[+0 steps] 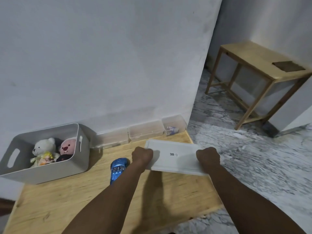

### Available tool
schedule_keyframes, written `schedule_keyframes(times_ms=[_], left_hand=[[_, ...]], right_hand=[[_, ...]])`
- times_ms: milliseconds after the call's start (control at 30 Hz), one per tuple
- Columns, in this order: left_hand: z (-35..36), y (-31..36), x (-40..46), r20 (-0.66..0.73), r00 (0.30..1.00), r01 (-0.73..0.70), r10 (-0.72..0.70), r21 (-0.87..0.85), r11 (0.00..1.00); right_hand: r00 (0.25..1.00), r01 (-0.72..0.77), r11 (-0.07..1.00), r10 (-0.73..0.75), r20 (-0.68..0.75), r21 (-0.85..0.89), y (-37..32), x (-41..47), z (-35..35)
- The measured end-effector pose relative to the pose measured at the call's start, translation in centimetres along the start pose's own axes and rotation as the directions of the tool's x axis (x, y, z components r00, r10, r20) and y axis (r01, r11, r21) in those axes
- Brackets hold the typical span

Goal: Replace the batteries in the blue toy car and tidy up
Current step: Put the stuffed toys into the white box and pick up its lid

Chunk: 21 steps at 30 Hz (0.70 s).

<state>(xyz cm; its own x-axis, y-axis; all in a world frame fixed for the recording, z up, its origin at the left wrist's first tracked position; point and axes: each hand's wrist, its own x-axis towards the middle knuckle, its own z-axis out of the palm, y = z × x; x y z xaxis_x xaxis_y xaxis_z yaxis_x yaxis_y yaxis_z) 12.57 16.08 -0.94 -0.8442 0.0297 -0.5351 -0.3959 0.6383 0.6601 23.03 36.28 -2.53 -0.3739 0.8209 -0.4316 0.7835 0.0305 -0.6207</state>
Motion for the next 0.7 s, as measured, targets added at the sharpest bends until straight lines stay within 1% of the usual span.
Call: schedule_keyframes(times_ms=[133, 200, 300, 367, 533, 633, 700], left_hand=[[-2.7, 1.7, 0.2, -0.040, 0.999, -0.014, 0.011, -0.083, 0.996], [-4.7, 2.4, 0.3, -0.094, 0.995, -0.039, 0.029, -0.105, 0.994], [-8.2, 2.9, 0.6, -0.203, 0.977, -0.095, 0.069, -0.122, 0.988], [-11.2, 2.5, 1.1, -0.267, 0.959, -0.124, 0.093, -0.102, 0.987], [-19.5, -1.0, 3.6, -0.362, 0.925, -0.166, 0.119, -0.101, 0.981], [-24.4, -3.4, 5.0, -0.431, 0.898, -0.139, 0.092, -0.078, 0.987], [-27.6, -5.0, 5.7, -0.460, 0.885, -0.113, 0.069, -0.069, 0.991]], right_hand=[[0.989, -0.087, 0.992, 0.097, -0.107, 0.096, -3.4, -0.9, 0.6], [0.988, -0.070, 0.991, 0.085, -0.131, 0.118, -5.8, -1.9, 0.8], [0.987, 0.070, 0.988, -0.049, -0.151, 0.139, -9.5, -3.7, 1.8], [0.979, 0.154, 0.981, -0.135, -0.155, 0.116, -12.2, -5.1, 3.2], [0.930, 0.365, 0.931, -0.364, -0.053, 0.016, -17.9, -9.4, 7.8], [0.890, 0.456, 0.889, -0.455, 0.030, -0.044, -20.4, -12.1, 11.2], [0.869, 0.491, 0.870, -0.486, 0.090, -0.040, -21.9, -14.0, 13.7]])
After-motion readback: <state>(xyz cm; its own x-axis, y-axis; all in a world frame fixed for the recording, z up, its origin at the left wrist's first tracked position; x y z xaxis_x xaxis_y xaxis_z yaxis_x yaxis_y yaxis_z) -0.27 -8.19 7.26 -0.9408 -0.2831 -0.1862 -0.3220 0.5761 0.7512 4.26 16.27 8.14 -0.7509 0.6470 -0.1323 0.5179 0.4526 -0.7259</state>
